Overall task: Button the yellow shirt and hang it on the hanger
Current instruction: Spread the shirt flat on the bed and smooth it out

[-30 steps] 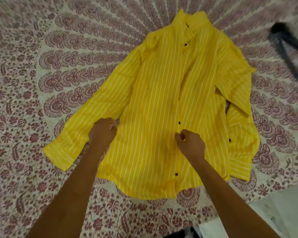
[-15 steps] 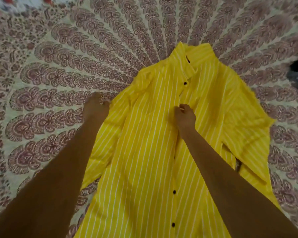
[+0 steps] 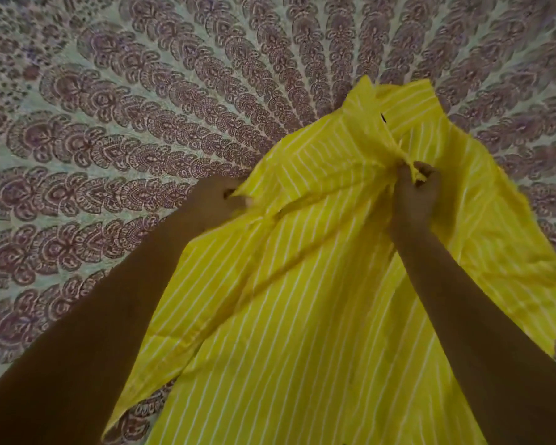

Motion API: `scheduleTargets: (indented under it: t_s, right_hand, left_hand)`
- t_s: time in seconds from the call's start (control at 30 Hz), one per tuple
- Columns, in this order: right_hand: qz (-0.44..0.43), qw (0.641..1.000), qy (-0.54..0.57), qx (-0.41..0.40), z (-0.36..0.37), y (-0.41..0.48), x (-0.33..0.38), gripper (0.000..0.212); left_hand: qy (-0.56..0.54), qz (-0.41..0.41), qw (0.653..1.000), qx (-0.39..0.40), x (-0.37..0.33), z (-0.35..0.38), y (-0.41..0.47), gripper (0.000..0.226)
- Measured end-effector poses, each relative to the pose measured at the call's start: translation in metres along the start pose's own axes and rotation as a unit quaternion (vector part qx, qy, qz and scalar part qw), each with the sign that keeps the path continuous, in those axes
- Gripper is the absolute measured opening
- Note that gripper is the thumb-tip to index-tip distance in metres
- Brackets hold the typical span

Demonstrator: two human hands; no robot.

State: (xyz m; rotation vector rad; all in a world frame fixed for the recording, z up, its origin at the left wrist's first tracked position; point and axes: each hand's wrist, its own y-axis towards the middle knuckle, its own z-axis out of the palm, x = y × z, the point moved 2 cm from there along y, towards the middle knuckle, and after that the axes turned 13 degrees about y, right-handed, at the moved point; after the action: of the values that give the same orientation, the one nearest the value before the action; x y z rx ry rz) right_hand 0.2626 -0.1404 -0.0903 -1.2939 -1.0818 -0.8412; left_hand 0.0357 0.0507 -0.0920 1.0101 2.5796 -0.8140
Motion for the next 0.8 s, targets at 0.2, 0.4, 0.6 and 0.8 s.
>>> scheduleTargets:
  t_s: [0.2,0.4,0.6,0.8]
  right_hand:
    - [0.214,0.966,-0.016,0.143,0.031,0.01,0.006,0.031]
    - [0.086,0.965,-0.199,0.146,0.061,0.02,0.003,0.031]
    - [-0.12,0.914,-0.37,0.116,0.075,0.025,0.016,0.028]
    - [-0.156,0.949,-0.268,0.06,0.073,0.023,0.022,0.043]
  left_hand:
    - [-0.043,-0.147,0.977,-0.149,0.054,-0.043,0.015,0.019]
    - [0.079,-0.179,0.966,-0.171,0.049,-0.052,0.037,0.022]
    - [0.113,-0.242,0.945,-0.19,0.04,-0.053,0.05,0.018]
    - [-0.017,-0.165,0.966,-0.197,0.066,-0.055,0.026,0.015]
